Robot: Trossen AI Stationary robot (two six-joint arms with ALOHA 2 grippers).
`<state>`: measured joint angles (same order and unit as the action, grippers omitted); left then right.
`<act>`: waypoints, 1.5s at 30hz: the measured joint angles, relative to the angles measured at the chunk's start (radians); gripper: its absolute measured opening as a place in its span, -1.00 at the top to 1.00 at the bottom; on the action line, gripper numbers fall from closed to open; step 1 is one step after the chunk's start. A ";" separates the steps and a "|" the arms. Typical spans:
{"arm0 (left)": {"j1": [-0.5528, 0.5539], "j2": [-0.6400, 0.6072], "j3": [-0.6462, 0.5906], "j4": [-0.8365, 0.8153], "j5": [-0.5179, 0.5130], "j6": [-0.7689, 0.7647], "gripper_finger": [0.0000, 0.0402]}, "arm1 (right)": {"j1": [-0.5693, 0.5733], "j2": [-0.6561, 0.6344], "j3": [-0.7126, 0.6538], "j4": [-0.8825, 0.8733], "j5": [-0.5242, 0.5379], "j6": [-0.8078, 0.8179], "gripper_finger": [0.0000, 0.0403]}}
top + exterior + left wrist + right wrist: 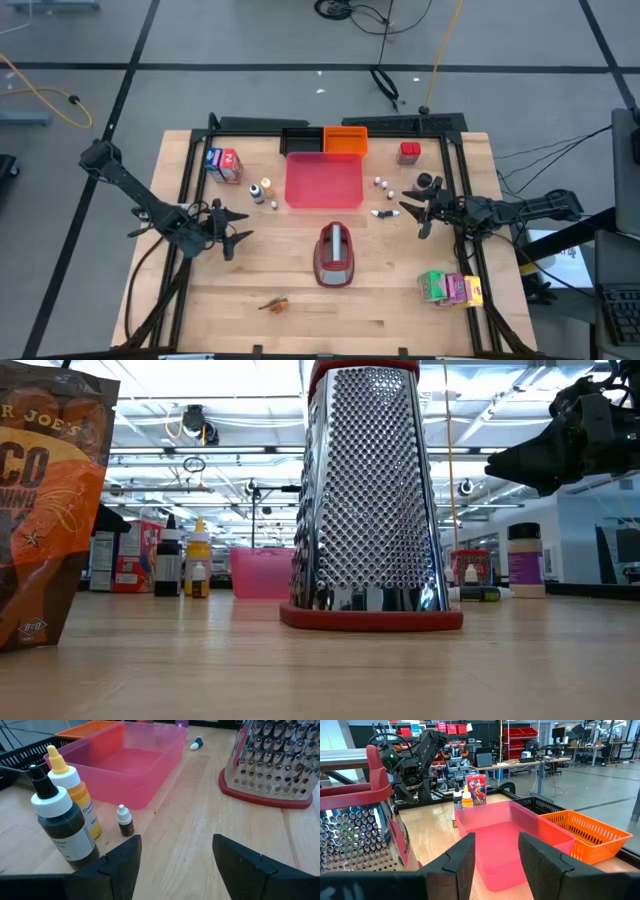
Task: Pick & Place Kitchen Items
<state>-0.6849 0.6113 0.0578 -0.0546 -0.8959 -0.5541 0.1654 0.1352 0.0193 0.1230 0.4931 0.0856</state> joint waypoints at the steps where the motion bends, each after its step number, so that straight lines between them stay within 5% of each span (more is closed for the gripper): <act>1: 0.000 0.000 0.000 0.000 0.000 0.000 -0.23 | 0.000 0.000 0.000 0.000 0.000 0.000 0.30; 40: 0.000 0.000 0.000 0.001 -0.002 0.001 -0.23 | 0.000 0.000 0.000 0.086 0.000 0.000 0.30; 45: 0.002 0.000 0.000 0.012 -0.060 0.092 -0.22 | 0.000 0.000 0.000 0.098 0.000 0.070 0.30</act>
<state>-0.6831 0.6117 0.0575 -0.0422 -0.9555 -0.4626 0.1654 0.1357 0.0194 0.2209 0.4932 0.1554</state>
